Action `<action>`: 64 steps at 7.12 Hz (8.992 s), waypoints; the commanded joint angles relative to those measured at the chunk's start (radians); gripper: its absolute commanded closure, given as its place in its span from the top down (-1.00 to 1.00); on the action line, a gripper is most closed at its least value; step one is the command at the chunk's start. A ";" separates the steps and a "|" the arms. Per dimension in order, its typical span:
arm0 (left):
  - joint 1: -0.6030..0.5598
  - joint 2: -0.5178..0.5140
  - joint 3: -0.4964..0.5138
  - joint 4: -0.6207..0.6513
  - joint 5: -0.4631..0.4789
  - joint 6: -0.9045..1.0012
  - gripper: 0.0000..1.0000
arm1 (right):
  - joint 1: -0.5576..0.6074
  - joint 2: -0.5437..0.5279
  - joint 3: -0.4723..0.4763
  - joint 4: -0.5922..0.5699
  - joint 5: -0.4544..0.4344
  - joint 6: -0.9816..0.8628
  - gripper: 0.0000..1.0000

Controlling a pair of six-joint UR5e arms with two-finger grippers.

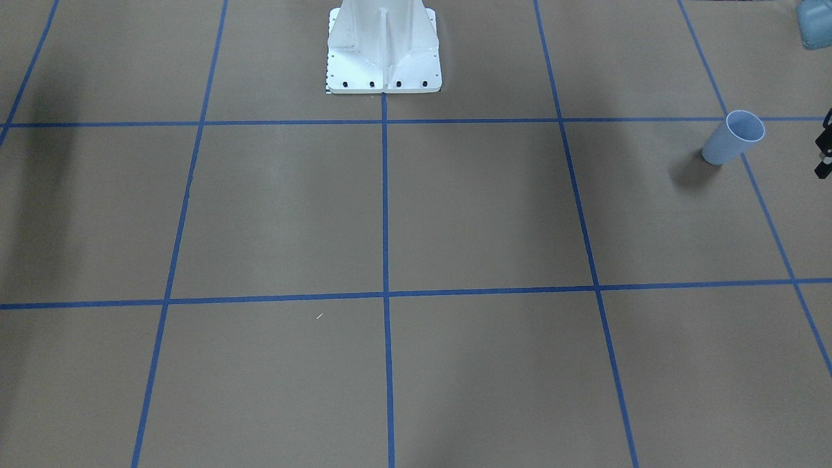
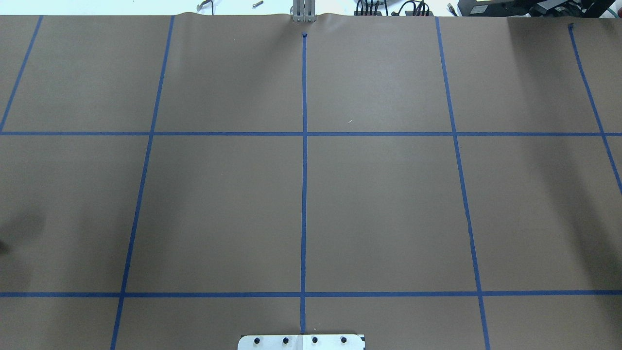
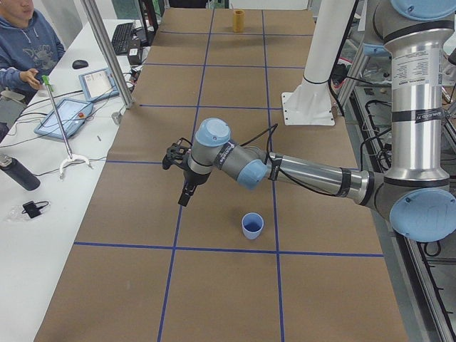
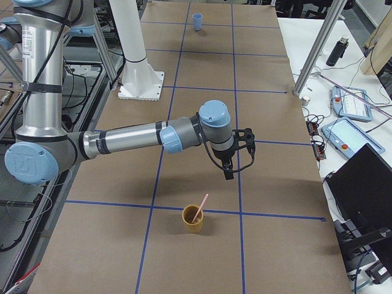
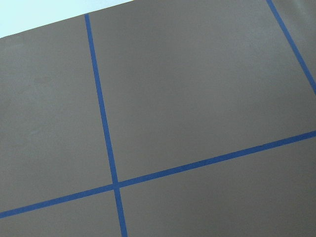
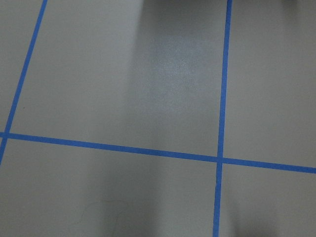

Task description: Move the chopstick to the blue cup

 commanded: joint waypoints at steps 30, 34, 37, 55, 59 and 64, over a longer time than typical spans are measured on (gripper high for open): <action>0.237 0.307 0.101 -0.186 -0.167 -0.141 -1.00 | 0.016 -0.065 0.014 0.015 0.124 0.019 1.00; 0.250 0.016 0.005 -0.169 -0.324 -0.592 -1.00 | 0.015 -0.062 0.014 0.017 0.122 0.017 1.00; 0.456 -0.283 0.009 -0.123 -0.259 -1.013 -1.00 | 0.015 -0.060 0.014 0.017 0.121 0.017 1.00; 0.839 -0.919 0.196 0.439 0.295 -1.218 0.96 | -0.051 -0.068 -0.055 -0.022 -0.025 -0.018 0.76; 0.840 -0.905 0.196 0.434 0.297 -1.220 0.96 | -0.064 -0.013 -0.048 -0.169 -0.057 -0.088 0.68; 0.843 -0.896 0.193 0.430 0.297 -1.245 0.96 | -0.039 -0.075 -0.054 -0.216 -0.166 -0.275 -0.08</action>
